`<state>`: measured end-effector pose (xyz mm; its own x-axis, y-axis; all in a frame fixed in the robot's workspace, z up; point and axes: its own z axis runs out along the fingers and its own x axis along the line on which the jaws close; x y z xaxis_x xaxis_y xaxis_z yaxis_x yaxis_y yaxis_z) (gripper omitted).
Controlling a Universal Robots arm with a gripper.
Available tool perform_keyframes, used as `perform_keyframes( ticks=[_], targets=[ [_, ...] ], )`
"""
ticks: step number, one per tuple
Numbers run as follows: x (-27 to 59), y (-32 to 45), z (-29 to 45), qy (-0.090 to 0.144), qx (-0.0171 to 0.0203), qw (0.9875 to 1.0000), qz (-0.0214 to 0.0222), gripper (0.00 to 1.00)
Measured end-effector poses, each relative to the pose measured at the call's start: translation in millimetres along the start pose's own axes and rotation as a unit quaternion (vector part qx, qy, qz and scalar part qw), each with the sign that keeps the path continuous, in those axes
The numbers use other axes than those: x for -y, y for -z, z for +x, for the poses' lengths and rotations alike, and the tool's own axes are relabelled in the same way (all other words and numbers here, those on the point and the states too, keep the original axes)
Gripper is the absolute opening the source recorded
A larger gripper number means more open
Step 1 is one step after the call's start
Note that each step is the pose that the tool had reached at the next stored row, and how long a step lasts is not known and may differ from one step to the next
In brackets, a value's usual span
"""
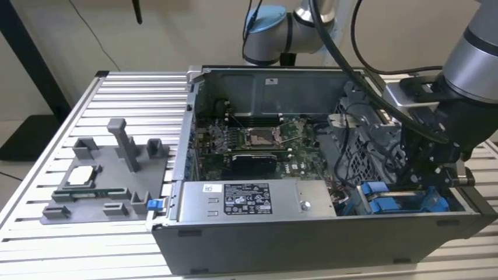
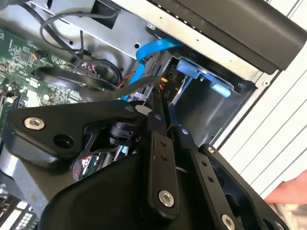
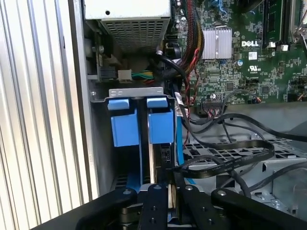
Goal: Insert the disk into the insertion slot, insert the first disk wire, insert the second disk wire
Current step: 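Insert the second disk wire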
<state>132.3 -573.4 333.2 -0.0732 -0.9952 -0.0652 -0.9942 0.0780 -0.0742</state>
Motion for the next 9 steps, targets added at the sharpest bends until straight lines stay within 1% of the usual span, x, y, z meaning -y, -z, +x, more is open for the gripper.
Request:
perform_keyframes(
  ticks=[1, 2, 6, 8, 9],
  targets=[
    [-0.1, -0.9, -0.3, 0.0, 0.0011, 1.0, -0.0005, 1.0],
    [-0.1, -2.5, -0.6, 0.0, 0.0034, 1.0, -0.0008, 1.0],
    [-0.2, -1.7, -0.4, 0.0, 0.0022, 1.0, -0.0008, 1.0],
    [0.0, 0.9, -0.5, 0.0, 0.0025, 1.0, -0.0016, 1.0],
    [0.2, 3.9, -0.8, 0.0, 0.0022, 1.0, -0.0024, 1.0]
  ],
)
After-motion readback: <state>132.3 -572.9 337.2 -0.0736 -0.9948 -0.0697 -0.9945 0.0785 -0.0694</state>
